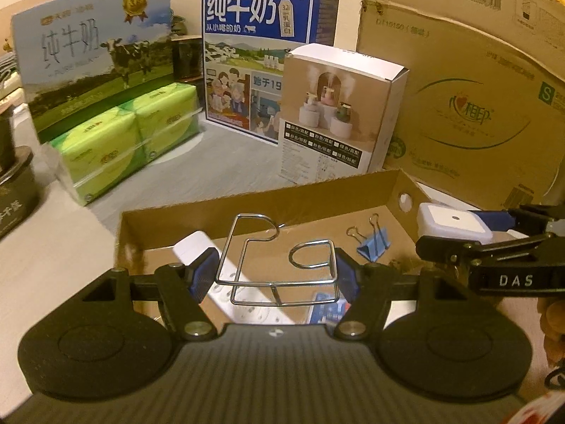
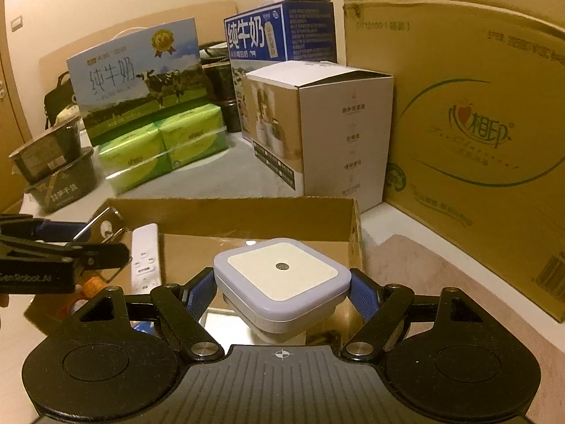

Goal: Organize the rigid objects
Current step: 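Lower the wire stand into the box with the left tool while the right tool carries the container, then open the right tool to drop the white container in the box while the left tool withdraws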

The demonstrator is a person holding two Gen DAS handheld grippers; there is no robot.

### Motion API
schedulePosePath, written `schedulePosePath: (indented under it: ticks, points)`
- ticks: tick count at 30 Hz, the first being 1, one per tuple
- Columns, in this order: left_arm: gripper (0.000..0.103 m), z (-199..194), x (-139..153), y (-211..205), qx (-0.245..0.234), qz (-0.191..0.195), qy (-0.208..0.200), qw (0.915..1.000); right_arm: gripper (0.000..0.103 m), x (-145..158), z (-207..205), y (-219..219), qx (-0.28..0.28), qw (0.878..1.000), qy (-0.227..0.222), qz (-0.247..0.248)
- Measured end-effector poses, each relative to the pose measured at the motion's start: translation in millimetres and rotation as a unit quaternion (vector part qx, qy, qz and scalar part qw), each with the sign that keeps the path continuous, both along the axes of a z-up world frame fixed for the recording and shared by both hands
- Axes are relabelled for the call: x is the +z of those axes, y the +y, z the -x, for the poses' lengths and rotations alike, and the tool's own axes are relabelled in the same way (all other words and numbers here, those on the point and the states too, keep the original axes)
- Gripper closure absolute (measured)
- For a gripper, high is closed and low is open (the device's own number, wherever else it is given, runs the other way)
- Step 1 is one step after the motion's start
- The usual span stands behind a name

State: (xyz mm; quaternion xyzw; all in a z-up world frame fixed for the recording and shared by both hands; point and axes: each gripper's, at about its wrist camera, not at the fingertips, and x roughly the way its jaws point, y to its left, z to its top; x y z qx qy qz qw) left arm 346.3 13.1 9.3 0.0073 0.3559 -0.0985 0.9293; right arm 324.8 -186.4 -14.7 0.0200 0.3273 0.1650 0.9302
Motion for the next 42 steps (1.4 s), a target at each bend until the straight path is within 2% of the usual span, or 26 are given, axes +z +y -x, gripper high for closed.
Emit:
schedulePosePath:
  ticks: [14,15,17,27,38,42]
  points:
    - [0.036,-43,-23,-18,-0.007,0.012,0.012,0.9998,0.024,-18,-21,-7,-0.003,1.000,0.003,0.004]
    - [0.031,-44,-24,-19,-0.006,0.013,0.010,0.9999,0.024,-17,-22,-7,-0.003,1.000,0.003,0.003]
    - [0.026,-44,-23,-17,0.004,0.013,0.001,0.9999,0.024,-17,-23,-8,-0.003,1.000,0.004,0.002]
    - [0.026,-24,-14,13,0.033,0.015,-0.002,0.9993,0.024,-12,-20,0,0.004,1.000,0.002,0.004]
    - [0.026,-11,-8,23,0.037,0.017,-0.009,0.9991,0.024,-7,-25,14,0.011,1.000,-0.001,-0.003]
    - [0.026,-2,-6,21,0.033,-0.003,-0.017,0.9993,0.023,-7,-27,15,0.019,1.000,0.003,-0.011]
